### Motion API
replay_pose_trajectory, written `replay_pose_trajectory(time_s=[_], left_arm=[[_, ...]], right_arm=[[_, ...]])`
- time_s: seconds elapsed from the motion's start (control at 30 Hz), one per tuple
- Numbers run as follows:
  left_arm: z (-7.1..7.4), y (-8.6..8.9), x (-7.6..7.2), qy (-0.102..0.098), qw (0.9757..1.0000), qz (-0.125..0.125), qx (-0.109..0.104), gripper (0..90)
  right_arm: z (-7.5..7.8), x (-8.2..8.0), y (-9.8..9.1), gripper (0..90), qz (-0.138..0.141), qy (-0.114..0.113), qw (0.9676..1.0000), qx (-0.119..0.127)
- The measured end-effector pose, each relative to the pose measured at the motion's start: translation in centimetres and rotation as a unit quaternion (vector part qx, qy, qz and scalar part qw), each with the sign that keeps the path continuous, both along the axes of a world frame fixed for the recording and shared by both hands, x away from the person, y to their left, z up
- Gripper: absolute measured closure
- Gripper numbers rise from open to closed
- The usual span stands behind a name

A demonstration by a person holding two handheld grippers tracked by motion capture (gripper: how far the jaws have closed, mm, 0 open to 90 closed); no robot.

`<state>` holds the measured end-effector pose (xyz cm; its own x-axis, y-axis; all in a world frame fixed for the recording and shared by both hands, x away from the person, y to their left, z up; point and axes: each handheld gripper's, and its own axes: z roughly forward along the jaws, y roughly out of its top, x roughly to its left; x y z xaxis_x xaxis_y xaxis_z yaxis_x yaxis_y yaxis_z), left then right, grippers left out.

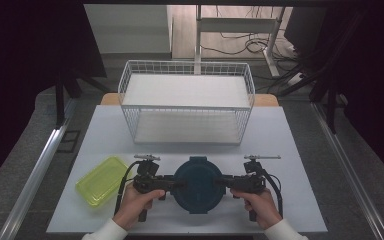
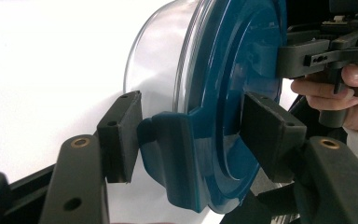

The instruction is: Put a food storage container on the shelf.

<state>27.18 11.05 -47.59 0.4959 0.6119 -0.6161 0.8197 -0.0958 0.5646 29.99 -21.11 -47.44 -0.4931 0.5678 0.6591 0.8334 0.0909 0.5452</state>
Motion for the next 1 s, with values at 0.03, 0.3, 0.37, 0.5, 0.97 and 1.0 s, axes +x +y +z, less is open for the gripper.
replay_pose_trajectory(time_s=[0.03, 0.3, 0.37, 0.5, 0.97, 1.0], left_arm=[[0.1, 0.0, 0.1, -0.001, 1.0, 0.001, -0.003, 40.6], [1.1, -0.1, 0.4, -0.017, 0.9999, 0.0, -0.002, 40.9], [1.4, 0.0, 0.5, -0.018, 0.9998, -0.002, -0.003, 41.0], [1.9, 0.1, 0.7, -0.024, 0.9997, -0.002, -0.004, 41.2], [5.0, 0.2, 1.7, -0.051, 0.9987, 0.001, -0.004, 41.3], [5.3, 0.3, 1.8, -0.053, 0.9986, 0.001, -0.005, 41.3]], right_arm=[[0.1, 0.0, 0.0, 41.9, -0.001, -0.002, 1.0, 0.0], [1.2, 0.3, -0.1, 41.8, -0.004, -0.017, 0.9998, 0.002], [1.5, 0.3, -0.1, 41.8, -0.004, -0.02, 0.9998, 0.001], [2.1, 0.5, 0.0, 41.8, -0.003, -0.027, 0.9996, -0.001], [5.1, 1.6, 0.1, 41.7, -0.004, -0.055, 0.9985, 0.004], [5.3, 1.6, 0.1, 41.8, -0.006, -0.057, 0.9984, 0.005]])
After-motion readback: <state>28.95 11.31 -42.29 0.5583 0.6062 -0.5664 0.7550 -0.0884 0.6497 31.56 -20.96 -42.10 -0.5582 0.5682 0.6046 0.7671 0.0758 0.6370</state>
